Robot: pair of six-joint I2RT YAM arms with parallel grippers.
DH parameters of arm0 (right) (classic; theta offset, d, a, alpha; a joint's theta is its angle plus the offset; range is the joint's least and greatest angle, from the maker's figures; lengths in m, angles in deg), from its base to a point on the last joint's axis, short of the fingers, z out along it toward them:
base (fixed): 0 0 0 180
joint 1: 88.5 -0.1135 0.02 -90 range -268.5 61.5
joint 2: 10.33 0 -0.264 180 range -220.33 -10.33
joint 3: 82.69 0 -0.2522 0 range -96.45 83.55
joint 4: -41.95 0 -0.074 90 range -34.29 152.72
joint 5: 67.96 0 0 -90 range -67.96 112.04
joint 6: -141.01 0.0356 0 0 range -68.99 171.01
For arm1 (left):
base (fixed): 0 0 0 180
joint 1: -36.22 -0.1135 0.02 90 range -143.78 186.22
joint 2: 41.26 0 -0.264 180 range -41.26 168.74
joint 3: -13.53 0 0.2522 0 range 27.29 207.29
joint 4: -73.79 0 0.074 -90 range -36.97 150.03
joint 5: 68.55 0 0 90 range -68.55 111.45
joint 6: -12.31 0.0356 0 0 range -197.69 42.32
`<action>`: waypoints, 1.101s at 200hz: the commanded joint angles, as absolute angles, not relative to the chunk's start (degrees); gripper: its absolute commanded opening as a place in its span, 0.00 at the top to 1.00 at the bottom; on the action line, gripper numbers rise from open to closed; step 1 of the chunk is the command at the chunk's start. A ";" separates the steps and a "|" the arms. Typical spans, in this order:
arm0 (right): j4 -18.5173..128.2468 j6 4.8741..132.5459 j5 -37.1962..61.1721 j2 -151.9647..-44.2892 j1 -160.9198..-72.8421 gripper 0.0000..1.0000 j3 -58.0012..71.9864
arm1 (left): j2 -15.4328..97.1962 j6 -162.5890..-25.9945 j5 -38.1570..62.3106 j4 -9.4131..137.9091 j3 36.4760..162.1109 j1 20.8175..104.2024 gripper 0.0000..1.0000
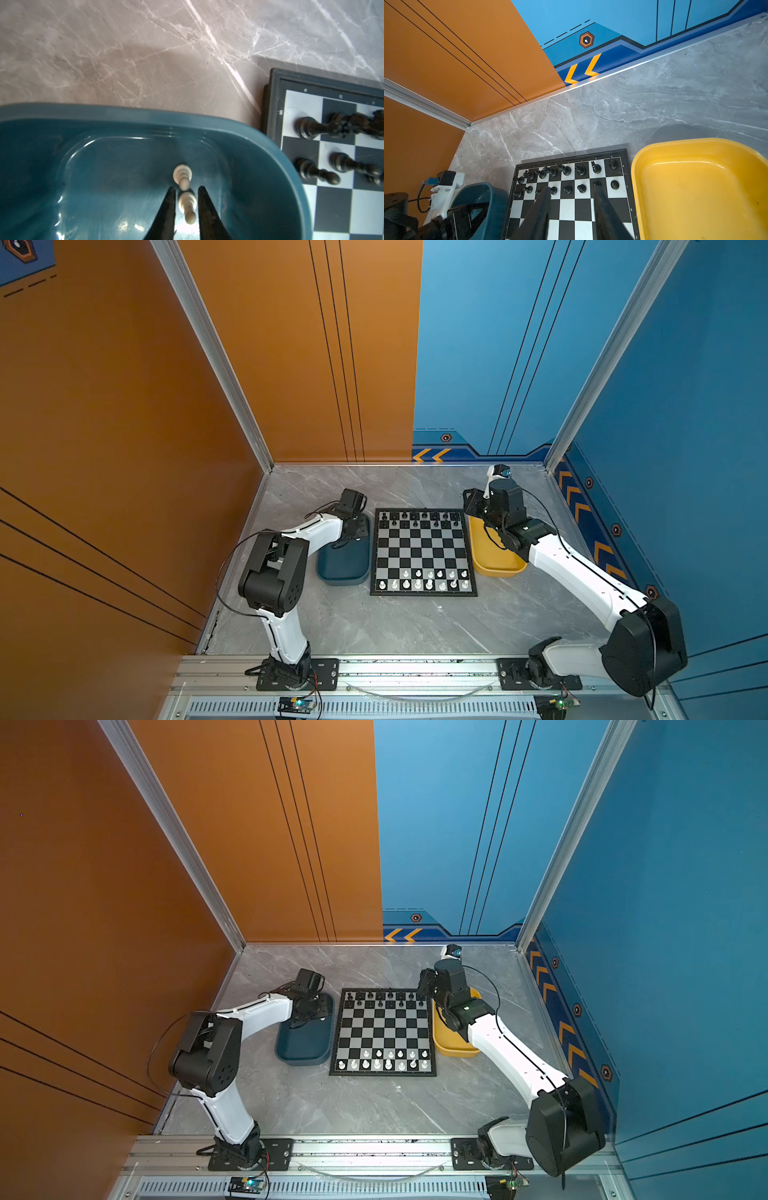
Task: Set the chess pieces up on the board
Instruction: 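Lower the left gripper into the teal tray toward a white pawn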
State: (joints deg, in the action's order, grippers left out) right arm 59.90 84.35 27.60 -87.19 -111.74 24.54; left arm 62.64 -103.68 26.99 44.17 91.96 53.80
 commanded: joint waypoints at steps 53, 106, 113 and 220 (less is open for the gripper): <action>58.79 85.02 26.21 -88.53 -111.50 0.63 23.89 | 64.28 -103.61 28.64 43.77 93.89 54.03 0.85; 58.74 85.02 26.00 -88.90 -111.53 0.63 23.64 | 64.40 -103.61 28.82 43.37 94.31 54.15 0.96; 58.79 85.02 26.00 -88.99 -111.53 0.63 23.65 | 64.30 -103.61 28.99 43.39 94.19 54.14 0.97; 59.03 85.02 25.64 -88.90 -111.70 0.63 23.36 | 60.45 -103.35 30.58 42.59 92.86 54.42 1.00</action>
State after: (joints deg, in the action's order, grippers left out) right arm 59.57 84.38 26.55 -88.50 -111.74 24.54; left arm 63.07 -103.68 28.91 43.91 92.79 53.96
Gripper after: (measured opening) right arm 0.369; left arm 0.046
